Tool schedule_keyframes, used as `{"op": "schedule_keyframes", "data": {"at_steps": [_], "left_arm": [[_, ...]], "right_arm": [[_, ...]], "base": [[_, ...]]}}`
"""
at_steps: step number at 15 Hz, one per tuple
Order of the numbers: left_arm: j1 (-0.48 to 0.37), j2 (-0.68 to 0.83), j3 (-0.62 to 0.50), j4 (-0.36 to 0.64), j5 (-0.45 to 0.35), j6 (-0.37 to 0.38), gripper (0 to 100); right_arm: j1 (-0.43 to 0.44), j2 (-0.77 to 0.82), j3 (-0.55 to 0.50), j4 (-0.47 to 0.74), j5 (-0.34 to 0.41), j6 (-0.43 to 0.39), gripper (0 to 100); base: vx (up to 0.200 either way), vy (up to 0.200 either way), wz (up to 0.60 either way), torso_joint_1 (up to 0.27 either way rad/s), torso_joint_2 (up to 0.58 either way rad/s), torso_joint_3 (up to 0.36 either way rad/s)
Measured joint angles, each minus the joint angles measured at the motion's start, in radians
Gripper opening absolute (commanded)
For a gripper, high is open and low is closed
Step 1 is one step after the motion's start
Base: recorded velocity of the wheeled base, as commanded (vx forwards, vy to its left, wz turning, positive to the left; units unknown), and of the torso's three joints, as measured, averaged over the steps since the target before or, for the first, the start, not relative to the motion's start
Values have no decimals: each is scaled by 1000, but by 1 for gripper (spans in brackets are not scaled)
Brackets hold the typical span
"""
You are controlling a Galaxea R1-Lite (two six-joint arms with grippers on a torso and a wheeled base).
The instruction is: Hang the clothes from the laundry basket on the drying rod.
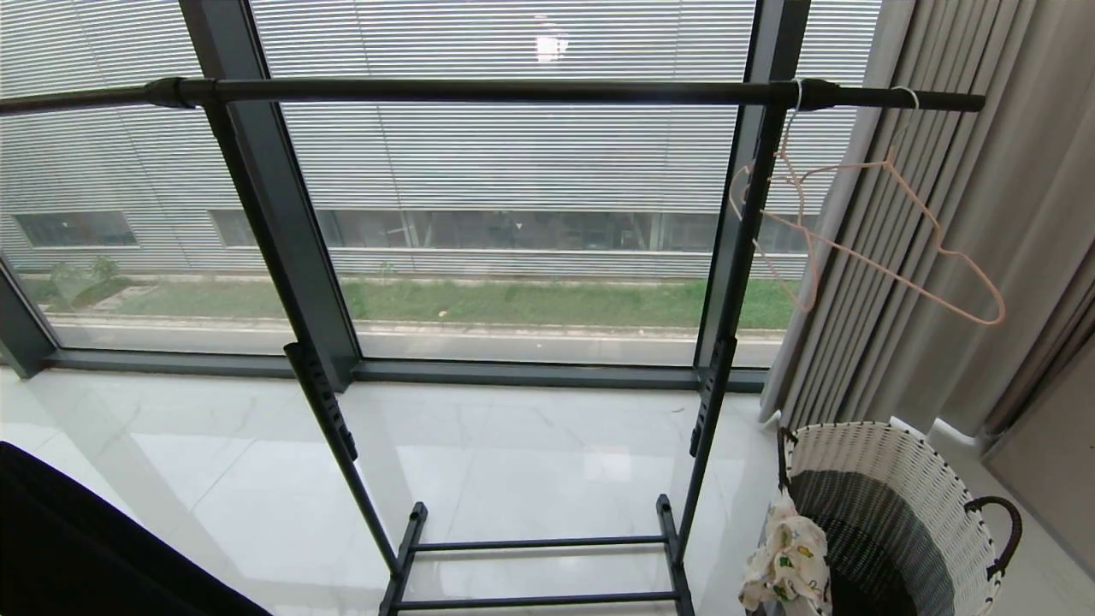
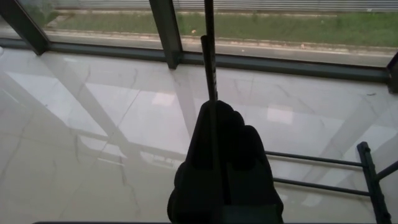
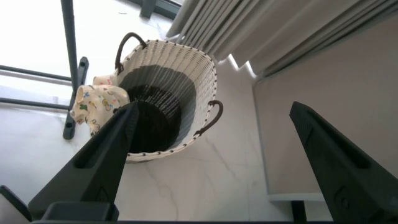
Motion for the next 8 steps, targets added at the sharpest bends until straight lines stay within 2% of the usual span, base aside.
{"op": "schedule_keyframes", "data": {"at_steps": [8], "left_arm": [[0, 1, 13, 0, 5, 11, 0]], "right_arm": [[1, -9, 0, 1, 7, -16, 100]], "base": [[0, 0, 0, 231, -513, -284]]}}
